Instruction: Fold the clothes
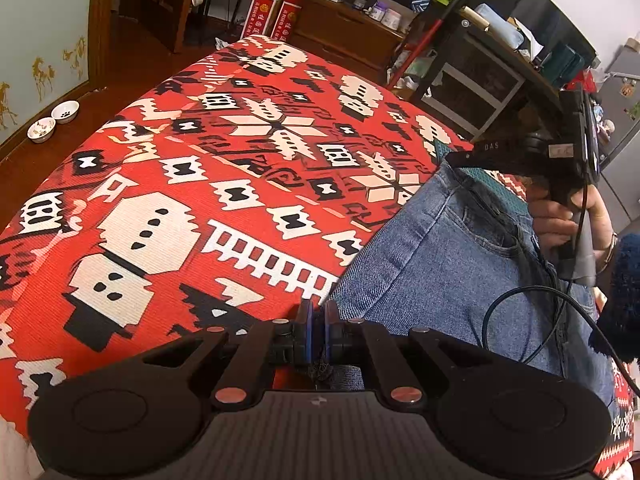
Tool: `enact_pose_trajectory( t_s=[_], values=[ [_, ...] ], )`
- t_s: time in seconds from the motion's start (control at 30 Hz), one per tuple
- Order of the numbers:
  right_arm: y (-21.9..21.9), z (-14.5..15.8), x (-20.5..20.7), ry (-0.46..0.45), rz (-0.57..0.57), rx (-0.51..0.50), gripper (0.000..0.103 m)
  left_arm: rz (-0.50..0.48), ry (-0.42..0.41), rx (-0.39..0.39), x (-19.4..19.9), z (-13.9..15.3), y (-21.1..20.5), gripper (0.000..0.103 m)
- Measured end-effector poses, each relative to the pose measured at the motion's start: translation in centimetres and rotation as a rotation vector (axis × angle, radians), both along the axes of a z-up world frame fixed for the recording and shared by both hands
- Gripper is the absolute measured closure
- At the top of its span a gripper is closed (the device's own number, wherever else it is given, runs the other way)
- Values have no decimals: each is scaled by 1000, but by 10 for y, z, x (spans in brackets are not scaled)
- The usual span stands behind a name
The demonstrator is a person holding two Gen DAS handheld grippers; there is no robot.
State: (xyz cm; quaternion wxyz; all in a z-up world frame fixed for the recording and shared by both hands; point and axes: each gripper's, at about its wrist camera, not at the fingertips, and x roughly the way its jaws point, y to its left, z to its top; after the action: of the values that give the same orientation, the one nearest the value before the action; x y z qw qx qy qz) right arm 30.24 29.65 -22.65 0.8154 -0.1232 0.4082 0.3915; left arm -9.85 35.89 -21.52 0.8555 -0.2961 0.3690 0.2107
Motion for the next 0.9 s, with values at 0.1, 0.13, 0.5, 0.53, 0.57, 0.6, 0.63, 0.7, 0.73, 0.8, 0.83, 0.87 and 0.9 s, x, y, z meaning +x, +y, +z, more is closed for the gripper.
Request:
enact_pose_trajectory(
  t_s=[0.1,0.13,0.5,0.53,0.57,0.6,0.63,0.7,0.73,0.8,0.83,0.87,0.9],
  values=[
    [1,3,4,-5,-22,-11,101,1,2,1,0,0,0,97],
    [-1,5,7,-2,-43,-15,101,1,3,2,0,1,-1,97],
    [-136,88,-11,-35,-128,131,96,30,18,78,2,19,-11,96],
    [-152,93,-15,-39,-138,137,96,35,19,76,1,21,-11,96],
    [-170,97,-20,-42,-149,139,96,38,20,75,1,23,-12,96],
    [-186,100,-25,-49,-161,139,96,42,21,75,1,25,-13,96],
    [-201,103,-31,-55,-174,139,95,44,23,76,1,27,-14,96],
    [-228,103,-44,-68,-199,131,94,34,37,98,4,32,-21,96],
    [-242,102,-50,-74,-211,126,94,23,44,107,7,34,-25,96],
    [-266,97,-64,-86,-238,111,91,1,57,124,14,38,-35,96],
    [-276,92,-71,-91,-253,100,91,-11,64,134,18,40,-40,96],
    [-286,87,-79,-97,-267,89,91,-24,72,151,23,42,-46,96],
    [-296,81,-85,-92,-286,87,90,-38,79,167,27,44,-53,96]
  ],
)
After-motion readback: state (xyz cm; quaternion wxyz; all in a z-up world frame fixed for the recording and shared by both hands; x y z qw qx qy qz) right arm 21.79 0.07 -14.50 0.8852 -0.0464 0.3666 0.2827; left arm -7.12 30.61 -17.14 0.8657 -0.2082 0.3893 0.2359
